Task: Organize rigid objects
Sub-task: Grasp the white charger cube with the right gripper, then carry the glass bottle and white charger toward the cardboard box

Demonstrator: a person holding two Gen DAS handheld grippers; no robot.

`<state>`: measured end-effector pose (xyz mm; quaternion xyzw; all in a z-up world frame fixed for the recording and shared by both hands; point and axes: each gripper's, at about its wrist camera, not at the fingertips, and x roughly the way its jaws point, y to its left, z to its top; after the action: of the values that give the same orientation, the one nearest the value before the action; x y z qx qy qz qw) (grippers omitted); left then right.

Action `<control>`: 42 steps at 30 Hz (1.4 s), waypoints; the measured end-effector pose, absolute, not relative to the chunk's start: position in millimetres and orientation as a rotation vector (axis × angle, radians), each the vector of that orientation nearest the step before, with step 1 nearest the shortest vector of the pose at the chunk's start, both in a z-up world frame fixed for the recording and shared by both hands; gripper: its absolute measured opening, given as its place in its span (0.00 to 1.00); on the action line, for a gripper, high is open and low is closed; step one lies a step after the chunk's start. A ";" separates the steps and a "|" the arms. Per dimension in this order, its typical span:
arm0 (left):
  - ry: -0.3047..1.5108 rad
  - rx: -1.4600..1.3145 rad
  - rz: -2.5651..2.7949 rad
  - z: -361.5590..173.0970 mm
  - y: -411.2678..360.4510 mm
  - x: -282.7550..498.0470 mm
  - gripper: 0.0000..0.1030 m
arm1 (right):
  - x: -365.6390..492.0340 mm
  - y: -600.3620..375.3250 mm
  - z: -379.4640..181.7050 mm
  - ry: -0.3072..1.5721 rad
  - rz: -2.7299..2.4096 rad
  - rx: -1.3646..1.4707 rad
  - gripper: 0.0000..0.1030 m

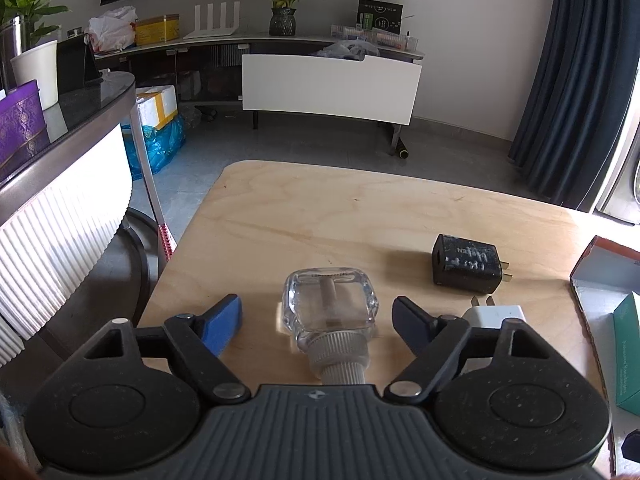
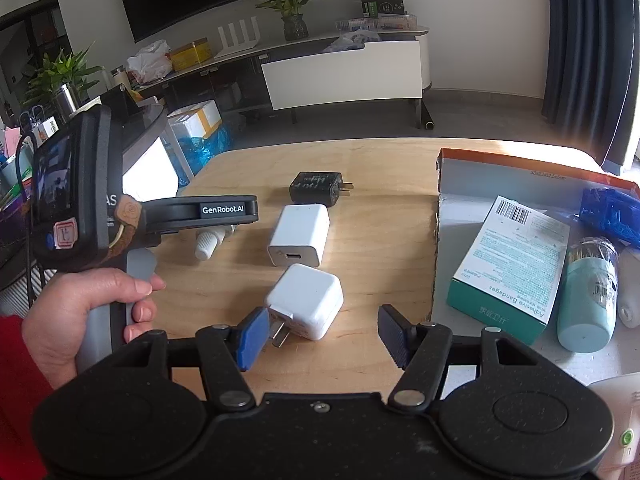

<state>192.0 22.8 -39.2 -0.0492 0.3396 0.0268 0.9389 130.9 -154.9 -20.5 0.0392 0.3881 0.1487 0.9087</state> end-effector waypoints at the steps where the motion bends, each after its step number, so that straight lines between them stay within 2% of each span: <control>1: 0.685 -0.097 0.047 -39.9 22.6 191.1 0.77 | 132.2 -153.5 -21.4 0.803 0.307 0.083 0.72; 4: 0.655 -0.067 0.038 -40.7 20.5 188.2 0.60 | 134.0 -148.5 -22.8 0.804 0.312 0.081 0.72; 5: 0.649 -0.060 0.027 -40.2 21.3 188.3 0.50 | 134.8 -146.3 -23.5 0.805 0.314 0.079 0.72; 22: 0.676 -0.059 -0.039 -17.8 29.3 116.4 0.50 | 153.5 -125.9 -44.0 0.854 0.248 0.094 0.72; 25: 0.676 -0.097 -0.035 -18.2 34.1 105.9 0.50 | 157.0 -119.2 -45.7 0.837 0.249 0.061 0.64; 26: 0.677 -0.102 -0.033 -18.8 34.7 103.4 0.50 | 157.5 -116.9 -46.5 0.825 0.241 0.035 0.55; 27: 0.677 -0.105 -0.029 -19.4 34.9 101.5 0.50 | 157.4 -116.1 -47.0 0.816 0.234 0.024 0.51; 42: 0.637 -0.127 -0.044 -7.1 29.5 62.8 0.50 | 103.8 -114.4 -13.9 0.729 0.287 -0.017 0.50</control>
<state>62.8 29.5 -7.1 -0.0625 0.3127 -0.0217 0.9475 103.8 -114.4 -13.9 -0.0083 0.3553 0.1399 0.9242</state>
